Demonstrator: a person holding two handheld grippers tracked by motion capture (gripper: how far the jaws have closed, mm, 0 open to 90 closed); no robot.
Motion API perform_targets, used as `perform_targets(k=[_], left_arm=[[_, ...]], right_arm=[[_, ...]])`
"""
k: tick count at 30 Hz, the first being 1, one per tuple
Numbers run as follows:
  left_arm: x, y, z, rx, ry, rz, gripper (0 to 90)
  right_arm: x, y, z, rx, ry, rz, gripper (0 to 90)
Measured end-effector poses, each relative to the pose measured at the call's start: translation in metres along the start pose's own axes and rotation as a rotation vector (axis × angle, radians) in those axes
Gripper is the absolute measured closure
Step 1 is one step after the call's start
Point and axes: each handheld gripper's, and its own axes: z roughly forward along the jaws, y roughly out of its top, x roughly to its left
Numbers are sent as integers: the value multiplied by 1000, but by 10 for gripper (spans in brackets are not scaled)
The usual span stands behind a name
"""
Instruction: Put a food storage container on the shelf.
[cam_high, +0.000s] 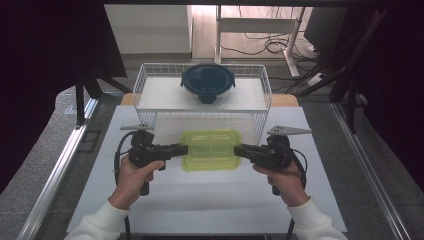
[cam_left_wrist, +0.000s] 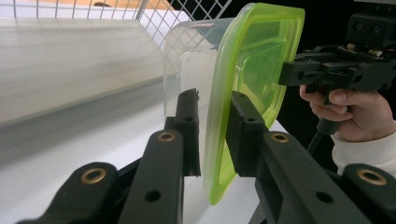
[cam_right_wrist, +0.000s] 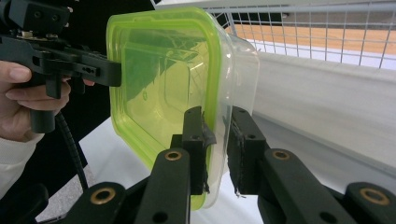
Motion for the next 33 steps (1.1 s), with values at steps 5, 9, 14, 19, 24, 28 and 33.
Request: perform_targets(k=[5, 9, 14, 19, 24, 28, 33], left_arm=[[3, 9, -3, -2, -5, -3, 764], [4, 17, -5, -7, -13, -9, 764], [4, 28, -7, -17, -13, 4, 765], [2, 40, -11, -24, -14, 13, 764], [1, 50, -13, -35, -10, 16, 764], [0, 55, -14, -49, -8, 22, 764], [-2, 63, -17, -57, -11, 30, 764]], right_arm=[[1, 10, 1, -3, 4, -7, 772], [1, 20, 2, -4, 15, -3, 772], [2, 32, 1, -14, 7, -17, 772], [2, 43, 0, -20, 6, -28, 773], [1, 56, 0, -32, 5, -30, 775], [0, 64, 0, -38, 11, -35, 775], [1, 71, -2, -48, 13, -44, 774]])
